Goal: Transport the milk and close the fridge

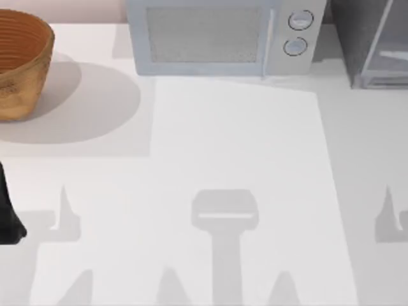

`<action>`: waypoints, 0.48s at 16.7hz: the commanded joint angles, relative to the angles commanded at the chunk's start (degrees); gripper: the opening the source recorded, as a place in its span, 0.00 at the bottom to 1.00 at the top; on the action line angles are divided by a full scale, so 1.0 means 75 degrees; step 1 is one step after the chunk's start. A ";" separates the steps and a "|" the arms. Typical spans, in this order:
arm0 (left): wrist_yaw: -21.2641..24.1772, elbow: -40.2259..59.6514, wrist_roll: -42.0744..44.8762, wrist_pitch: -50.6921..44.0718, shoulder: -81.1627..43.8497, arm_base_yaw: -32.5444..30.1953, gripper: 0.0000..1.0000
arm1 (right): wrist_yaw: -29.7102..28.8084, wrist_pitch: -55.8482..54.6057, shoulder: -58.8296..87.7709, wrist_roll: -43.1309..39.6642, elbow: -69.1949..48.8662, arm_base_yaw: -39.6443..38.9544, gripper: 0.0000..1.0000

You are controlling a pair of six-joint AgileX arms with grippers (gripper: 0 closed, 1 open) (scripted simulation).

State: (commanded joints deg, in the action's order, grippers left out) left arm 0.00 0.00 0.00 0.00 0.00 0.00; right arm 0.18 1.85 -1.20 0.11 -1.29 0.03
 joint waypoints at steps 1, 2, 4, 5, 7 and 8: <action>0.0000 0.0000 0.0000 0.0000 0.0000 0.0000 1.00 | 0.0009 0.0246 -0.0168 0.0008 -0.0138 -0.0011 1.00; 0.0000 0.0000 0.0000 0.0000 0.0000 0.0000 1.00 | 0.0016 0.0572 -0.0378 0.0013 -0.0310 -0.0021 1.00; 0.0000 0.0000 0.0000 0.0000 0.0000 0.0000 1.00 | 0.0020 0.1460 -0.0902 0.0014 -0.0739 -0.0031 1.00; 0.0000 0.0000 0.0000 0.0000 0.0000 0.0000 1.00 | 0.0017 0.2010 -0.1207 0.0009 -0.0988 -0.0032 1.00; 0.0000 0.0000 0.0000 0.0000 0.0000 0.0000 1.00 | 0.0003 0.3248 -0.1873 -0.0007 -0.1533 -0.0026 1.00; 0.0000 0.0000 0.0000 0.0000 0.0000 0.0000 1.00 | -0.0007 0.3921 -0.2228 -0.0018 -0.1823 -0.0021 1.00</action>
State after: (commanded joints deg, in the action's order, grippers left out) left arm 0.00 0.00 0.00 0.00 0.00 0.00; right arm 0.13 31.25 -17.91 -0.02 -14.96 -0.13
